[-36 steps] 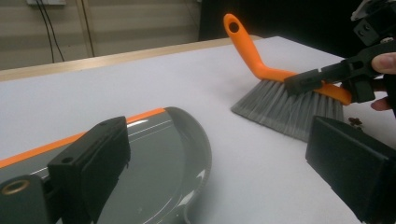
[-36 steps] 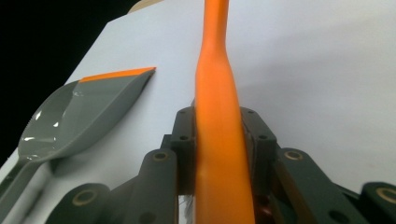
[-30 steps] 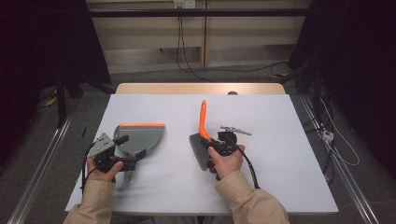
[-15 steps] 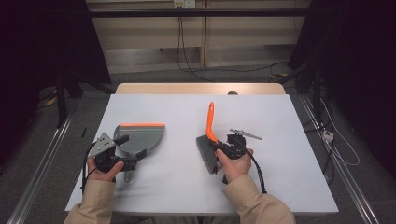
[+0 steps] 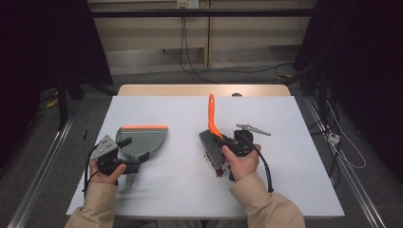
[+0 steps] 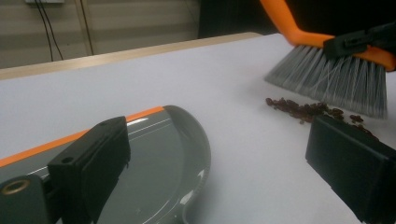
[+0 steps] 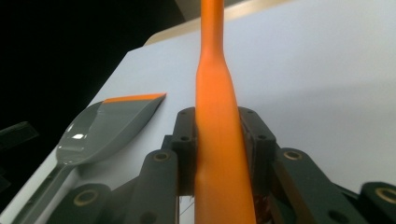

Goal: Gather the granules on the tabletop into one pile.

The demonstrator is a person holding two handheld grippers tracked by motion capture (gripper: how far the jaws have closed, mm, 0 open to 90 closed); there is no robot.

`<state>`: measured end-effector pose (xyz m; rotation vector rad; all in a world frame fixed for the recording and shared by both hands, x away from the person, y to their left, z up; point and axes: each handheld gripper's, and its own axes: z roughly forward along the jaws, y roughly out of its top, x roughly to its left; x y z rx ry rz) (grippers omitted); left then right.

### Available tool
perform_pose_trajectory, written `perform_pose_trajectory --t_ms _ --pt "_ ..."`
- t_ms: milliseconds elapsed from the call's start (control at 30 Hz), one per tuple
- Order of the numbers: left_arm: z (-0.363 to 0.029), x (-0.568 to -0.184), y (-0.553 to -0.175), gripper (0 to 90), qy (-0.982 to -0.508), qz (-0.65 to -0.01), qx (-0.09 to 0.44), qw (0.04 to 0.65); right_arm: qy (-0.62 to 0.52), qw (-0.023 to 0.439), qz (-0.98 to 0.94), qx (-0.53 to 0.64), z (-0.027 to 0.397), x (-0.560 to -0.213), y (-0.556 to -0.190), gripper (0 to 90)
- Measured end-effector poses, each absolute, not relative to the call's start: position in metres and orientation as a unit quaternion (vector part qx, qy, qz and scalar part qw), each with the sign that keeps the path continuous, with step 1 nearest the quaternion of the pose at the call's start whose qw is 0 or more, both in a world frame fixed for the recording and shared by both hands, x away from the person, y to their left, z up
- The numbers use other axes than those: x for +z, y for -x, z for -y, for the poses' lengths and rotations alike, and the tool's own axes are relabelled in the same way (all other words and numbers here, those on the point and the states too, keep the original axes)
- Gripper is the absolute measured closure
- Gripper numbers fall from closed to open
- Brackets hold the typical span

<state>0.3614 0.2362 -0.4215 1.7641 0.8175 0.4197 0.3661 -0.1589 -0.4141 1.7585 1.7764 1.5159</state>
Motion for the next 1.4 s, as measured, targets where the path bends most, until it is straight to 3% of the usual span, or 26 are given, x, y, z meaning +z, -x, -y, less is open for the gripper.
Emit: perform_pose_trajectory --t_ms 267,633,1067,1400 --pt "-0.237 -0.422 -0.362 6.2 -0.743 -0.346 0.176 0.546 -0.568 0.206 -0.645 0.468 0.182 -0.413 -0.371 71.2" --pt "-0.235 -0.423 -0.363 6.2 -0.744 -0.346 0.172 0.544 -0.546 0.299 -0.674 0.397 0.195 -0.432 -0.367 71.3" --pt "-0.234 -0.423 -0.363 6.2 -0.747 -0.344 0.173 0.542 -0.502 0.320 -0.701 0.394 0.160 -0.438 -0.353 71.3" --pt "-0.234 -0.423 -0.363 6.2 -0.747 -0.343 0.174 0.542 -0.498 0.307 -0.702 0.406 0.149 -0.438 -0.350 71.3"
